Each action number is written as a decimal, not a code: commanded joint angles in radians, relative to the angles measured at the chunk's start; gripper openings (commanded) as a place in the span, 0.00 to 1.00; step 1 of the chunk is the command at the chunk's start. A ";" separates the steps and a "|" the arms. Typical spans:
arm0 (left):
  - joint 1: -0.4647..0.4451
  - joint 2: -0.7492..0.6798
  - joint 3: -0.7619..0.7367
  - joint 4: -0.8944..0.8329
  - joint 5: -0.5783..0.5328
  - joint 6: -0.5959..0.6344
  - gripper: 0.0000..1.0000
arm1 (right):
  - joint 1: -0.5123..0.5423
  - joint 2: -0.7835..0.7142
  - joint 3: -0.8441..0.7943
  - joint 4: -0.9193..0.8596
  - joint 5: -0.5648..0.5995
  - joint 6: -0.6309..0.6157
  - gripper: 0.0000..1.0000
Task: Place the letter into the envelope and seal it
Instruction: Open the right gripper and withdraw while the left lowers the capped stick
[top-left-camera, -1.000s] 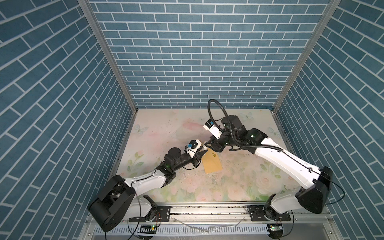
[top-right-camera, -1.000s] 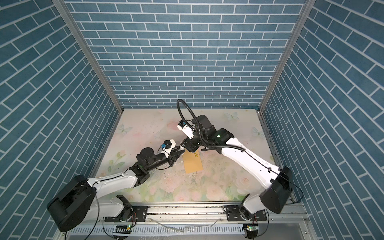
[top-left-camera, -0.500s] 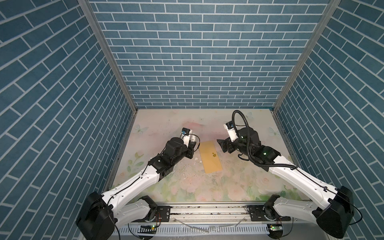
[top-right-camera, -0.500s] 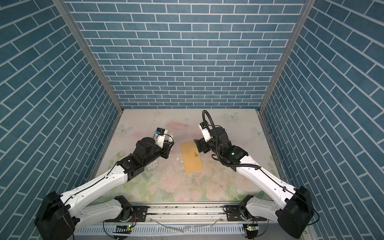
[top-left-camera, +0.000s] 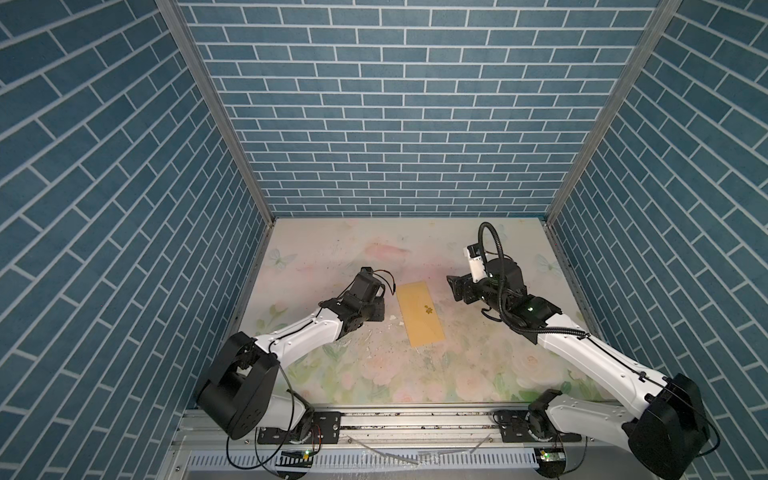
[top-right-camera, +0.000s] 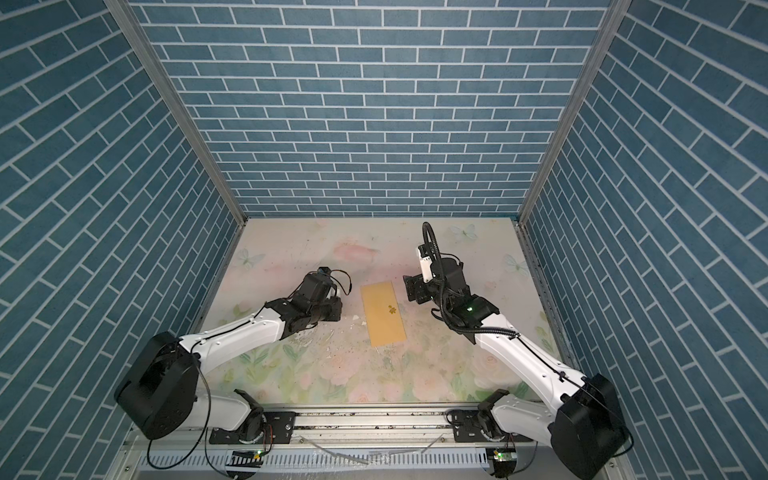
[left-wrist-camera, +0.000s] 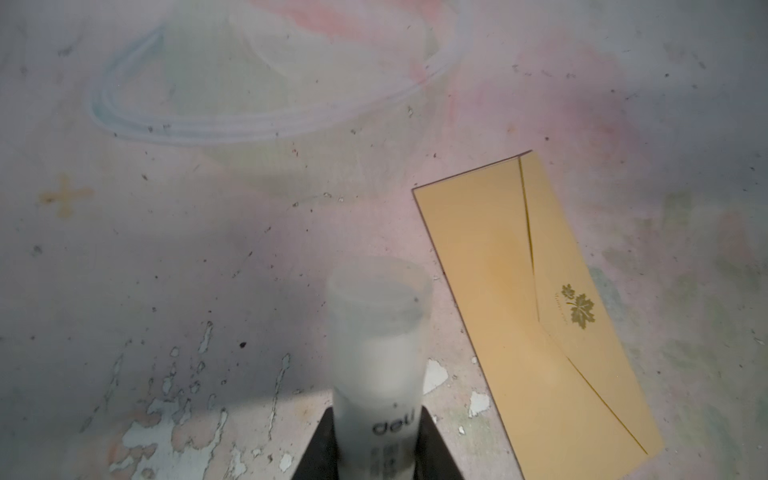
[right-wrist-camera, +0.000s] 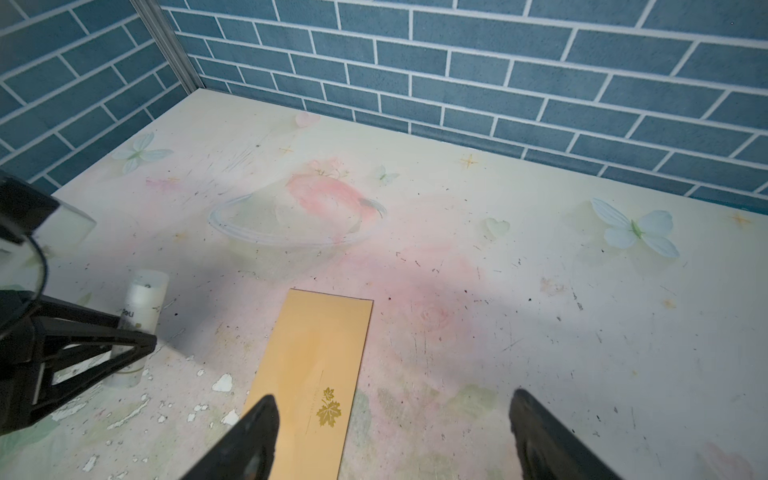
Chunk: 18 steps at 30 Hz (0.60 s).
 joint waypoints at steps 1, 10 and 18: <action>0.012 0.037 0.019 0.011 0.015 -0.053 0.00 | -0.010 -0.019 -0.023 0.031 0.002 0.029 0.86; 0.025 0.135 0.027 0.040 0.036 -0.065 0.05 | -0.023 -0.016 -0.036 0.027 -0.002 0.031 0.86; 0.031 0.185 0.036 0.050 0.042 -0.076 0.17 | -0.033 0.006 -0.034 0.025 -0.013 0.031 0.86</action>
